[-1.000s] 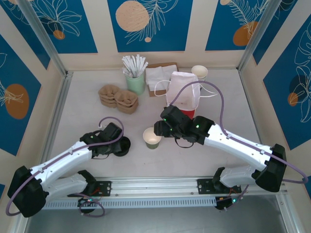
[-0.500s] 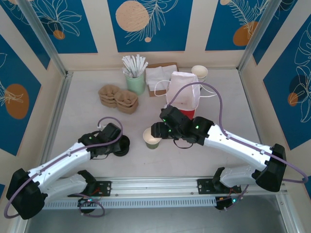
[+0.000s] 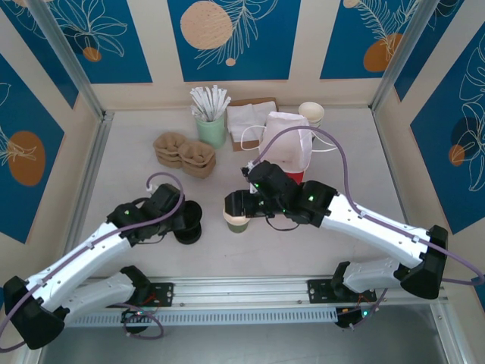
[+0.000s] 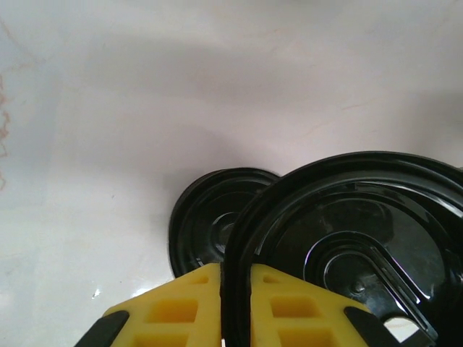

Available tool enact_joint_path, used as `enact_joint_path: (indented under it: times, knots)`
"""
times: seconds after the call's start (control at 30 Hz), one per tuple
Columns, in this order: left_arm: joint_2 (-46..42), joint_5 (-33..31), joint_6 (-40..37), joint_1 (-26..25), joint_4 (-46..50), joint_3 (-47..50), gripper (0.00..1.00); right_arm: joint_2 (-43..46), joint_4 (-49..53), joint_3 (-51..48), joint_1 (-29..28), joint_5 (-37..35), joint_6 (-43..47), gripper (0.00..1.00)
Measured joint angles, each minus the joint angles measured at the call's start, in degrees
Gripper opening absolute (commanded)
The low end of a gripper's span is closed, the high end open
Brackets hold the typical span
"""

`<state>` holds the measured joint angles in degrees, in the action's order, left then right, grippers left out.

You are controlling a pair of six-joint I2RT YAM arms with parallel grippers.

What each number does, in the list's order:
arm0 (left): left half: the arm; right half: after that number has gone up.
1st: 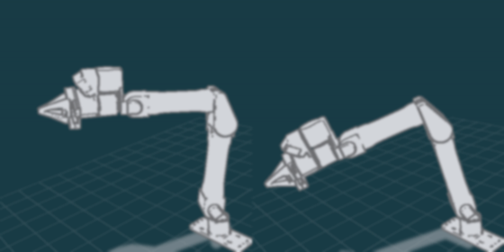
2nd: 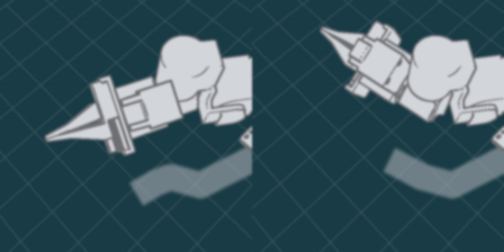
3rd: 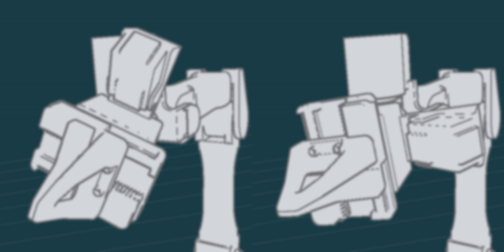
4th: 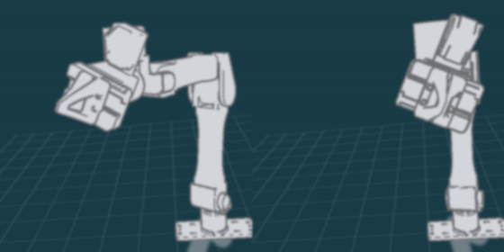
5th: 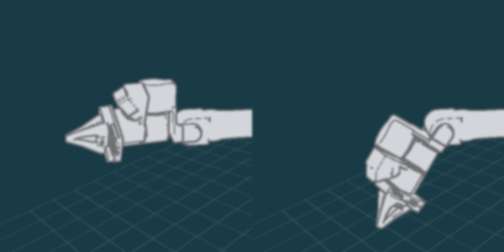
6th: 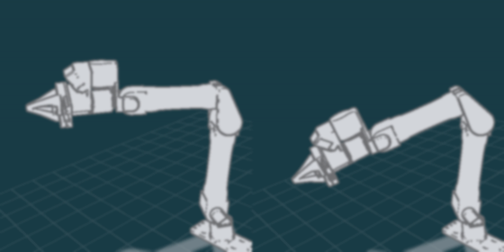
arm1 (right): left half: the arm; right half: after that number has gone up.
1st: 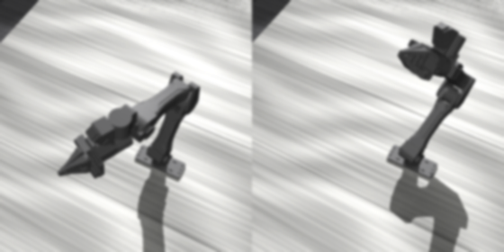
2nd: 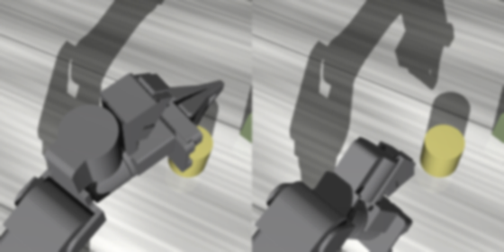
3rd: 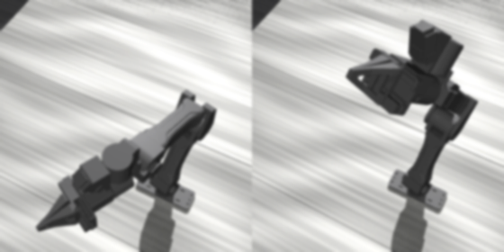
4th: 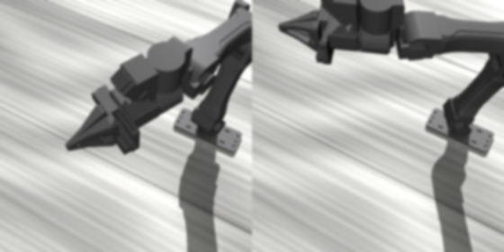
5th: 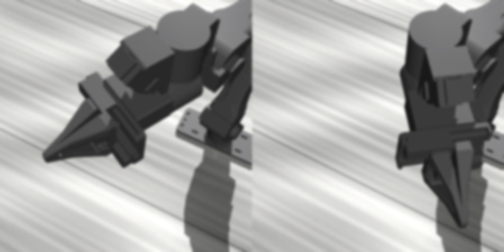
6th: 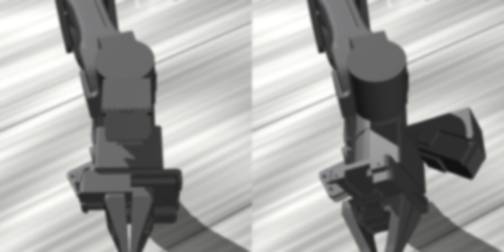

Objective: Pack the takeout coffee

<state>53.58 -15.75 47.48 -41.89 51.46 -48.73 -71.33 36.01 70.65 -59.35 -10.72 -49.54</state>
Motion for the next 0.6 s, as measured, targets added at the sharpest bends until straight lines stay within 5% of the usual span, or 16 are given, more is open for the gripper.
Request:
enact_joint_path:
  times: [0.6]
  knots:
    - [7.43, -0.46, -1.14, -10.67, 4.31, -18.18, 0.13, -5.51, 8.11, 11.76, -2.05, -0.87, 4.55, 0.52]
